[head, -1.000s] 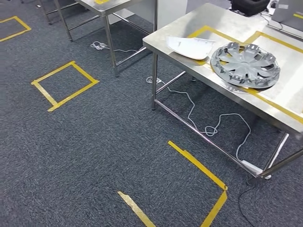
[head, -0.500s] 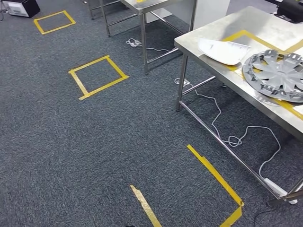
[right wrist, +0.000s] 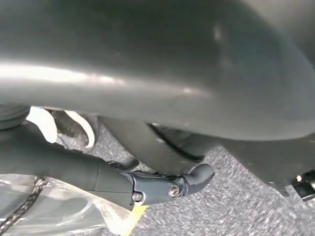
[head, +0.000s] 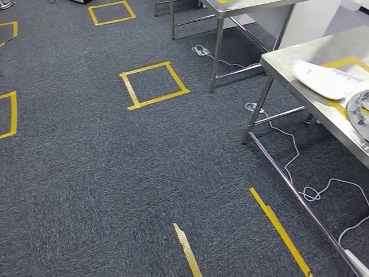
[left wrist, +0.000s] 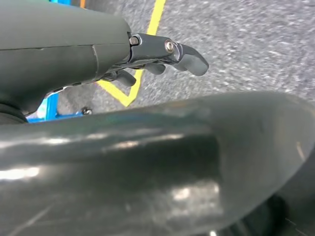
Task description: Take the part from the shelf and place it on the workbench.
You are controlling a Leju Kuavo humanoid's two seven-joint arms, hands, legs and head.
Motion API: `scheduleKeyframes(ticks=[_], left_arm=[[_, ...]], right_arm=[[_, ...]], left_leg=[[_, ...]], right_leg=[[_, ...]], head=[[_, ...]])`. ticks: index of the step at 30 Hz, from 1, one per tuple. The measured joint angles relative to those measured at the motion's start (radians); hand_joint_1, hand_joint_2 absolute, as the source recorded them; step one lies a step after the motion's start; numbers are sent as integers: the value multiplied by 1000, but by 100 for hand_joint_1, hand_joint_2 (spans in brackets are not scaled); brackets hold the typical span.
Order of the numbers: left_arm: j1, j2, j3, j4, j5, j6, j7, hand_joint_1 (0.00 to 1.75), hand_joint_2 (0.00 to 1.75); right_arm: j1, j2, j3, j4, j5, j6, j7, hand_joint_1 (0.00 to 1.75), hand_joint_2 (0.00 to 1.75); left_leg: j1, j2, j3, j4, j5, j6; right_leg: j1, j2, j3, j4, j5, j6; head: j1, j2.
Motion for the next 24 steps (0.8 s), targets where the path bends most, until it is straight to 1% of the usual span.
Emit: scheduleKeyframes(ticks=[1, 2, 3, 4, 5, 6, 7, 8, 9, 10, 11, 12, 13, 14, 15, 16, 17, 18, 19, 20, 21, 22, 23, 24], left_arm=[[0, 2, 0, 0, -4, -4, -1, 0, 0], [0, 3, 1, 0, -8, -6, -2, 0, 0], [-2, 4, 1, 0, -12, -7, -3, 0, 0], [-3, 5, 1, 0, -15, -8, -4, 0, 0], [-4, 6, 1, 0, -18, -10, -4, 0, 0], [-4, 7, 1, 0, -23, -14, -5, 0, 0], [-3, 8, 1, 0, -31, -22, -6, 0, 0], [-3, 10, 0, 1, -42, -30, -7, 0, 0], [-4, 10, -1, 1, -56, -40, -8, 0, 0], [-6, 12, -4, 1, -68, -48, -9, 0, 0], [-9, 12, -7, 1, -78, -54, -10, 0, 0], [-11, 13, -10, 1, -85, -57, -11, 0, 0], [-12, 13, -12, 1, -88, -58, -12, 0, 0], [-11, 14, -14, 1, -92, -59, -12, 0, 0], [-11, 14, -17, 1, -95, -60, -12, 0, 0], [-10, 15, -20, 1, -99, -60, -12, 0, 0], [-11, 16, -22, 1, -107, -58, -13, 0, 0], [-13, 17, -26, 1, -117, -57, -13, 0, 0], [-16, 18, -31, 1, -128, -56, -14, 0, 0], [-18, 19, -37, 1, -141, -55, -15, 0, 0], [-19, 19, -43, 1, -154, -54, -15, 0, 0], [-20, 20, -50, 1, -167, -52, -14, 0, 0], [-20, 21, -57, 1, -181, -51, -12, 0, 0], [-24, 22, -64, 1, -198, -50, -10, 0, 0]], right_arm=[[0, -3, 0, 0, -1, -1, 2, 0, 0], [1, -6, 0, 0, -2, -3, 3, 0, 0], [3, -9, 0, 0, -4, -5, 4, 0, 0], [4, -12, 0, 0, -6, -7, 4, 0, 0], [4, -15, 0, 0, -9, -9, 3, 0, 0], [3, -17, -1, 0, -14, -11, 1, 0, 0], [2, -19, -1, 0, -20, -14, -2, 0, 0], [1, -21, -2, 0, -28, -17, -6, 0, 0], [1, -24, -5, 0, -38, -21, -12, 0, 0], [1, -26, -8, 0, -47, -25, -18, 0, 0], [2, -30, -12, 0, -55, -28, -23, 0, 0], [2, -34, -17, 0, -59, -30, -25, 0, 0], [2, -37, -20, 0, -62, -31, -27, 0, 0], [2, -40, -23, 0, -64, -32, -28, 0, 0], [1, -42, -26, 0, -66, -33, -30, 0, 0], [-1, -43, -28, 0, -68, -34, -31, 0, 0], [-2, -43, -30, 0, -70, -35, -28, 0, 0], [-3, -43, -32, 0, -72, -36, -23, 0, 0], [-3, -43, -34, 0, -74, -37, -15, 0, 0], [-4, -44, -37, 0, -77, -37, -6, 0, 0], [-6, -45, -42, 0, -80, -36, -1, 0, 0], [-8, -46, -47, 0, -82, -34, 2, 0, 0], [-10, -47, -50, -1, -80, -33, 4, 0, 0], [-12, -49, -52, -1, -73, -33, 8, 0, 0]], left_leg=[[0, -14, 1, 1, 0, -1], [0, -28, 1, 3, 0, -2], [0, -41, -2, 5, 1, -6], [0, -52, -7, 7, 3, -12], [2, -63, -13, 7, 6, -19], [3, -75, -19, 7, 11, -27], [6, -82, -22, 7, 13, -33], [5, -73, -27, 14, 8, -38], [4, -53, -38, 39, -9, -43], [3, -24, -58, 85, -37, -47], [2, 5, -86, 148, -70, -51], [4, 22, -117, 218, -102, -54], [6, 31, -139, 270, -119, -56], [7, 35, -146, 290, -119, -57], [8, 39, -132, 270, -100, -56], [8, 46, -100, 213, -68, -54], [5, 64, -60, 140, -39, -49], [1, 83, -26, 75, -19, -44], [-4, 98, -4, 31, -10, -38], [-8, 107, 4, 12, -12, -33], [-11, 101, 3, 9, -13, -28], [-10, 92, 2, 7, -11, -22], [-9, 83, 2, 4, -9, -16], [-7, 73, 2, 1, -6, -9]], right_leg=[[-1, 11, 26, -62, 42, -3], [-3, 37, 55, -130, 76, -7], [-5, 62, 81, -192, 98, -10], [-7, 84, 97, -229, 107, -13], [-7, 95, 104, -245, 105, -16], [-6, 88, 107, -251, 106, -19], [-6, 76, 109, -252, 109, -25], [-8, 63, 111, -256, 113, -30], [-9, 47, 114, -260, 115, -35], [-9, 30, 116, -262, 116, -39], [-8, 14, 117, -263, 115, -41], [-6, -4, 118, -262, 113, -43], [-4, -20, 119, -262, 112, -44], [-3, -34, 120, -262, 110, -44], [-3, -47, 121, -262, 109, -43], [-2, -59, 124, -262, 107, -42], [-1, -70, 128, -262, 104, -39], [1, -80, 130, -261, 101, -35], [4, -89, 130, -260, 98, -31], [6, -98, 132, -260, 95, -26], [7, -107, 133, -260, 93, -21], [6, -111, 135, -261, 91, -15], [4, -100, 134, -256, 84, -10], [2, -78, 125, -237, 69, -5]], head=[[0, 0], [0, 0], [0, 0], [0, 0], [-1, 0], [-1, 0], [-1, 0], [-2, 0], [-5, 0], [-7, 0], [-9, 0], [-11, 0], [-10, 0], [-10, 0], [-10, 0], [-10, 0], [-11, 0], [-11, 0], [-10, 0], [-10, 0], [-10, 0], [-9, 0], [-8, 0], [-7, 0]])
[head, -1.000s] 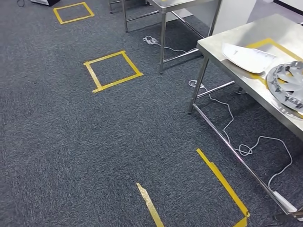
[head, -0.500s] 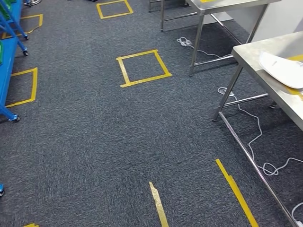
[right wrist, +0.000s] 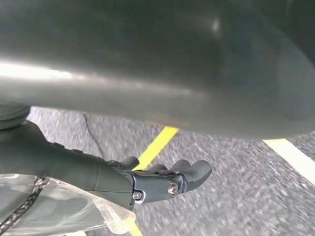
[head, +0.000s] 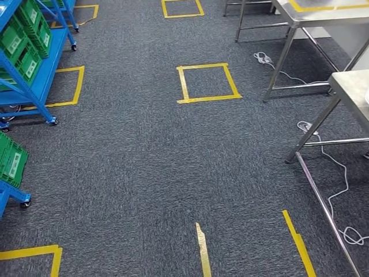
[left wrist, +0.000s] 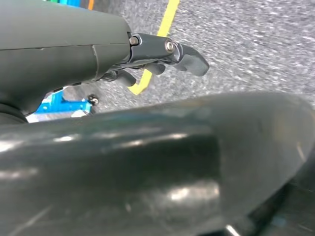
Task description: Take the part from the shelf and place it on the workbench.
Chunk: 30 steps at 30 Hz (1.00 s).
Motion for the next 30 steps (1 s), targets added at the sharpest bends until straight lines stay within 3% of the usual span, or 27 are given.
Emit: scheduleKeyframes(ticks=[2, 4, 5, 6, 7, 9, 11, 12, 13, 15, 16, 18, 20, 21, 22, 24, 26, 27, 29, 30], left_arm=[[-16, 0, -21, 0, -44, -8, 5, 0, 0], [-32, -1, -50, 0, -86, -21, 13, 0, 0], [-36, -1, -62, 0, -99, -25, 18, 0, 0], [-38, 0, -72, 0, -104, -25, 23, 0, 0], [-38, 2, -77, 0, -106, -23, 26, 0, 0], [-38, 3, -82, 0, -106, -16, 28, 0, 0], [-37, 5, -85, 0, -106, -9, 29, 0, 0], [-33, 6, -85, 0, -102, -3, 29, 0, 0], [-28, 8, -85, 0, -95, 7, 30, 0, 0], [-14, 14, -80, 0, -73, 42, 32, 0, 0], [-10, 16, -76, 0, -62, 60, 32, 0, 0], [-7, 20, -66, 0, -42, 83, 32, 0, 0], [-4, 26, -48, 0, -9, 94, 32, 0, 0], [-3, 32, -33, 0, 14, 97, 32, 0, 0], [-2, 38, -16, 0, 37, 97, 31, 0, 0], [-1, 49, 31, 0, 112, 109, 29, 0, 0], [-3, 55, 105, 0, 242, 153, 13, 0, 0], [-3, 58, 155, 0, 314, 183, 2, 0, 0], [1, 69, 263, 0, 408, 227, -9, 0, 0], [3, 76, 310, 0, 429, 238, -3, 0, 0]], right_arm=[[0, -5, 0, 0, 27, -3, 15, 0, 0], [3, -10, 4, 0, 57, -8, 29, 0, 0], [4, -11, 6, 0, 67, -9, 32, 0, 0], [4, -13, 8, 0, 72, -7, 33, 0, 0], [4, -13, 8, 0, 74, -3, 32, 0, 0], [5, -14, 9, 0, 75, 3, 31, 0, 0], [5, -14, 9, 0, 73, 8, 32, 0, 0], [5, -15, 8, 0, 70, 13, 32, 0, 0], [5, -14, 8, 0, 66, 18, 32, 0, 0], [6, -14, 8, 0, 59, 23, 32, 0, 0], [9, -13, 8, 0, 58, 23, 31, 0, 0], [16, -11, 8, 0, 64, 27, 29, 0, 0], [20, -8, 14, 0, 95, 49, 28, 0, 0], [20, -6, 24, 1, 118, 64, 29, 0, 0], [19, -3, 37, 1, 137, 78, 31, 0, 0], [17, 4, 63, 1, 150, 108, 31, 0, 0], [16, 9, 77, 2, 148, 132, 27, 0, 0], [15, 10, 82, 2, 151, 139, 23, 0, 0], [13, 11, 100, 1, 163, 147, 14, 0, 0], [12, 11, 109, 1, 165, 149, 8, 0, 0]], left_leg=[[3, -21, -2, -3, 5, 9], [2, -47, -4, -3, 6, 13], [2, -60, -3, -2, 7, 13], [2, -73, -2, -2, 7, 13], [2, -86, 0, -1, 6, 13], [1, -111, 0, 2, 5, 9], [2, -135, -8, 6, 6, -1], [3, -146, -12, 7, 8, -8], [6, -157, -15, 5, 11, -16], [7, -130, -23, 21, -1, -26], [6, -102, -38, 53, -23, -31], [7, -52, -92, 174, -89, -39], [12, -42, -141, 284, -129, -46], [14, -39, -142, 291, -122, -48], [15, -35, -123, 258, -97, -49], [12, -2, -48, 120, -34, -45], [3, 33, 2, 22, -8, -35], [-1, 39, 7, 8, -11, -30], [0, 20, 5, 3, -10, -20], [3, 10, 6, 1, -8, -14]], right_leg=[[-3, 54, -50, 101, -55, 6], [-4, 74, -122, 236, -103, 8], [-4, 76, -144, 270, -103, 8], [-4, 77, -149, 264, -82, 7], [-4, 82, -134, 219, -45, 5], [-8, 122, -79, 81, 29, 0], [-11, 159, -41, 2, 51, -5], [-10, 162, -36, -6, 48, -9], [-9, 152, -32, -8, 49, -13], [-9, 127, -27, -16, 54, -26], [-10, 113, -24, -20, 55, -32], [-7, 81, -22, -22, 52, -41], [-5, 49, -21, -21, 49, -44], [-4, 35, -20, -21, 47, -43], [-3, 23, -18, -21, 45, -43], [-2, 0, -10, -21, 39, -38], [3, -20, -5, -18, 32, -29], [5, -29, -3, -18, 29, -25], [5, -42, 0, -19, 23, -15], [4, -29, -2, -13, 15, -10]], head=[[4, 0], [5, 0], [5, 0], [5, 0], [4, 0], [4, 0], [4, 0], [3, 0], [3, 0], [2, 0], [0, 0], [-3, 0], [-3, 0], [-3, 0], [-3, 0], [-3, 0], [-3, 0], [-3, 0], [-4, 0], [-2, 0]])
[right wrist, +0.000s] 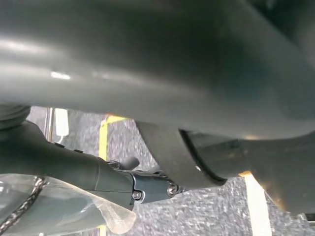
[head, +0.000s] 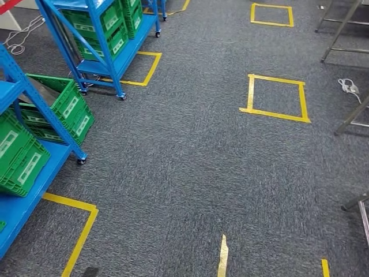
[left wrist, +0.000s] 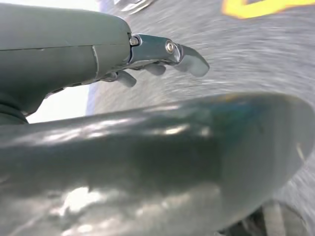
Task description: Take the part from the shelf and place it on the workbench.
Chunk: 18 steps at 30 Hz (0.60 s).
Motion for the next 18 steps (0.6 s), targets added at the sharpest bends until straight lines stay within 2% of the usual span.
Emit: scheduleKeyframes(ticks=[1, 3, 4, 5, 6, 7, 8, 9, 10, 11, 12, 14, 15, 16, 18], left_arm=[[1, 8, 38, 0, 11, 4, 9, 0, 0], [-1, 21, 96, 0, 22, 5, 23, 0, 0], [-2, 26, 116, 0, 21, 5, 26, 0, 0], [-3, 29, 133, 0, 17, 5, 27, 0, 0], [-3, 31, 145, 0, 11, 5, 24, 0, 0], [-3, 33, 153, 0, 4, 6, 18, 0, 0], [-3, 34, 160, 0, -5, 7, 6, 0, 0], [-4, 34, 164, 0, -13, 9, -11, 0, 0], [-6, 35, 167, 0, -21, 11, -28, 0, 0], [-9, 37, 169, 0, -26, 13, -42, 0, 0], [-11, 39, 172, 0, -30, 13, -52, 0, 0], [-11, 44, 179, 0, -37, 7, -57, 0, 0], [-9, 46, 180, 0, -43, 1, -55, 0, 0], [-9, 48, 181, 0, -50, -6, -50, 0, 0], [-13, 48, 181, 0, -61, -13, -43, 0, 0]], right_arm=[[0, -1, 8, 0, 1, 1, -7, 0, 0], [0, -1, 18, 0, -1, 5, -17, 0, 0], [0, -1, 21, 0, -2, 8, -19, 0, 0], [-2, -1, 23, 0, -3, 12, -20, 0, 0], [-3, -1, 25, 0, -3, 18, -21, 0, 0], [-4, -1, 27, 0, -3, 24, -19, 0, 0], [-5, -1, 31, 0, -1, 29, -17, 0, 0], [-5, -1, 37, 0, 1, 33, -13, 0, 0], [-4, 0, 44, 1, 4, 35, -9, 0, 0], [-3, 0, 52, 1, 5, 36, -4, 0, 0], [-3, 1, 60, 2, 5, 36, 0, 0, 0], [-4, 3, 68, 2, -1, 34, 4, 0, 0], [-4, 4, 70, 2, -5, 32, 5, 0, 0], [-3, 4, 71, 2, -10, 30, 6, 0, 0], [2, 5, 71, 2, -17, 25, 7, 0, 0]], left_leg=[[3, -10, 1, -3, 2, 5], [7, -30, 2, -6, 4, 14], [7, -42, 2, -6, 5, 16], [6, -55, 2, -5, 4, 17], [6, -69, 2, -5, 4, 17], [6, -84, 4, -4, 4, 17], [6, -99, 5, -4, 4, 16], [8, -114, 6, -2, 3, 14], [8, -128, 5, 1, 1, 10], [9, -141, 1, 4, 1, 5], [10, -152, -3, 7, 2, -2], [14, -169, -11, 7, 5, -15], [14, -158, -14, 11, 2, -21], [13, -135, -22, 28, -10, -25], [11, -75, -63, 122, -64, -31]], right_leg=[[-1, 24, -11, 24, -18, 5], [-4, 82, -64, 137, -78, 10], [-5, 95, -101, 211, -107, 10], [-6, 101, -132, 269, -123, 10], [-6, 104, -149, 295, -119, 10], [-7, 106, -146, 279, -95, 9], [-8, 114, -126, 226, -55, 7], [-10, 132, -97, 155, -15, 5], [-13, 154, -67, 88, 12, 4], [-14, 173, -45, 42, 25, 1], [-13, 184, -33, 19, 25, -2], [-11, 173, -25, 11, 22, -12], [-11, 162, -23, 7, 24, -17], [-11, 150, -20, 4, 26, -23], [-8, 121, -16, 0, 25, -34]], head=[[3, 0], [9, 0], [11, 0], [11, 0], [11, 0], [11, 0], [11, 0], [12, 0], [11, 0], [12, 0], [12, 0], [11, 0], [10, 0], [8, 0], [5, 0]])
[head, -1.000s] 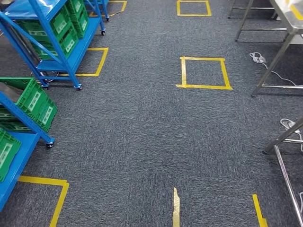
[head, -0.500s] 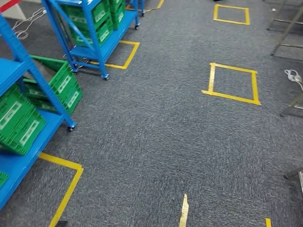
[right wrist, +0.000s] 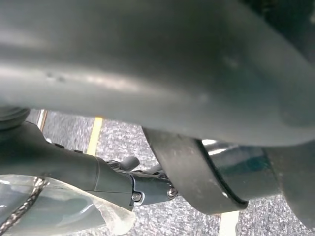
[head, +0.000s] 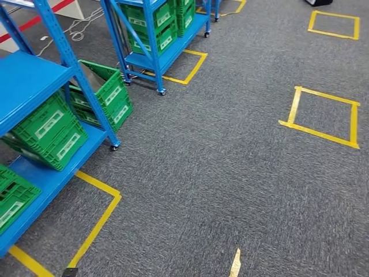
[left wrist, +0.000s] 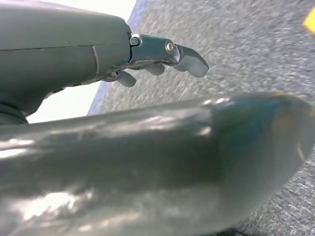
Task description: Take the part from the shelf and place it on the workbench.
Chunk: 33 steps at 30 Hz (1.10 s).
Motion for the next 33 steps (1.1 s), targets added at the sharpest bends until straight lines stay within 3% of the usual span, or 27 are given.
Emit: scheduleKeyframes(ticks=[2, 3, 4, 6, 8, 10, 12, 14, 16, 18, 19, 20, 21, 23, 25, 27, 28, 30, 31, 33], left_arm=[[-3, -3, 0, 0, -9, 0, 2, 0, 0], [-1, -5, -1, 0, -15, 1, 3, 0, 0], [1, -8, -1, 0, -24, 1, 6, 0, 0], [4, -18, -6, 0, -46, 1, 13, 0, 0], [3, -36, -18, 0, -77, 5, 16, 0, 0], [2, -57, -36, 0, -112, 14, 13, 0, 0], [9, -77, -56, 0, -139, 25, 9, 0, 0], [15, -92, -73, 0, -155, 35, 6, 0, 0], [12, -104, -86, 0, -164, 43, 5, 0, 0], [9, -117, -98, 0, -175, 52, 1, 0, 0], [9, -124, -103, 0, -182, 58, -2, 0, 0], [10, -132, -110, 0, -190, 64, -5, 0, 0], [11, -138, -117, 0, -200, 67, -8, 0, 0], [9, -145, -131, 0, -216, 71, -13, 0, 0], [6, -146, -142, 0, -231, 68, -16, 0, 0], [6, -146, -154, 0, -245, 65, -18, 0, 0], [8, -145, -160, 0, -250, 64, -18, 0, 0], [9, -145, -168, 0, -252, 66, -18, 0, 0], [8, -145, -171, 0, -249, 68, -16, 0, 0], [5, -146, -174, 0, -238, 72, -8, 0, 0]], right_arm=[[4, 0, 0, 0, -6, -2, 4, 0, 0], [5, 0, -1, 0, -12, -3, 7, 0, 0], [5, 0, -1, 0, -21, -5, 10, 0, 0], [6, 0, -4, 0, -50, -11, 15, 0, 0], [8, 1, -18, 0, -96, -19, 18, 0, 0], [8, 5, -44, 1, -140, -25, 24, 0, 0], [4, 7, -68, 1, -162, -31, 30, 0, 0], [2, 8, -82, 0, -166, -35, 33, 0, 0], [4, 8, -94, 0, -168, -39, 39, 0, 0], [6, 8, -108, 0, -183, -48, 47, 0, 0], [7, 8, -117, 1, -195, -53, 48, 0, 0], [8, 8, -127, 1, -207, -58, 45, 0, 0], [8, 8, -137, 1, -215, -62, 39, 0, 0], [6, 8, -149, 1, -217, -66, 25, 0, 0], [4, 8, -154, 1, -211, -67, 16, 0, 0], [3, 8, -157, 1, -202, -68, 14, 0, 0], [3, 7, -158, 1, -198, -69, 14, 0, 0], [3, 7, -159, 1, -193, -70, 14, 0, 0], [4, 7, -159, 1, -189, -70, 14, 0, 0], [7, 7, -159, 1, -178, -70, 14, 0, 0]], left_leg=[[2, 23, -59, 131, -55, -5], [3, 25, -74, 166, -60, -5], [4, 27, -72, 164, -46, -5], [2, 46, -16, 56, 20, 2], [-10, 89, 43, -61, 57, 14], [-22, 107, 58, -97, 53, 25], [-20, 88, 56, -105, 54, 35], [-15, 68, 60, -114, 59, 45], [-11, 45, 61, -117, 62, 52], [-11, 16, 60, -117, 62, 55], [-11, 2, 61, -117, 62, 56], [-10, -13, 63, -116, 62, 56], [-10, -28, 64, -115, 61, 55], [-9, -54, 63, -111, 60, 49], [-8, -76, 56, -108, 61, 38], [-5, -98, 48, -108, 67, 26], [-5, -92, 45, -104, 64, 21], [-8, -45, 22, -51, 28, 11], [-9, -12, -2, 3, -3, 6], [-6, 19, -57, 128, -59, 1]], right_leg=[[6, -32, 2, 0, -4, -7], [8, -46, 3, 0, -6, -8], [9, -59, 6, 0, -9, -9], [11, -82, 15, 0, -15, -7], [15, -104, 18, 1, -24, 1], [18, -126, 20, 3, -31, 12], [18, -144, 25, 4, -37, 22], [14, -110, 14, 32, -61, 32], [10, -47, -39, 140, -115, 39], [7, -21, -110, 269, -155, 42], [7, -17, -130, 292, -148, 42], [7, -15, -133, 281, -124, 42], [6, -9, -116, 228, -81, 41], [0, 38, -64, 93, -14, 40], [-4, 75, -31, 26, 3, 36], [-3, 61, -26, 21, 3, 25], [-4, 49, -24, 18, 5, 19], [-6, 21, -21, 11, 8, 8], [-4, 5, -20, 11, 7, 4], [0, -27, -19, 11, 4, -1]], head=[[-1, 0], [-1, 0], [-1, 0], [-1, 0], [-1, 0], [0, 0], [0, 0], [4, 0], [9, 0], [10, 0], [10, 0], [10, 0], [10, 0], [10, 0], [9, 0], [8, 0], [8, 0], [3, 0], [0, 0], [-2, 0]])
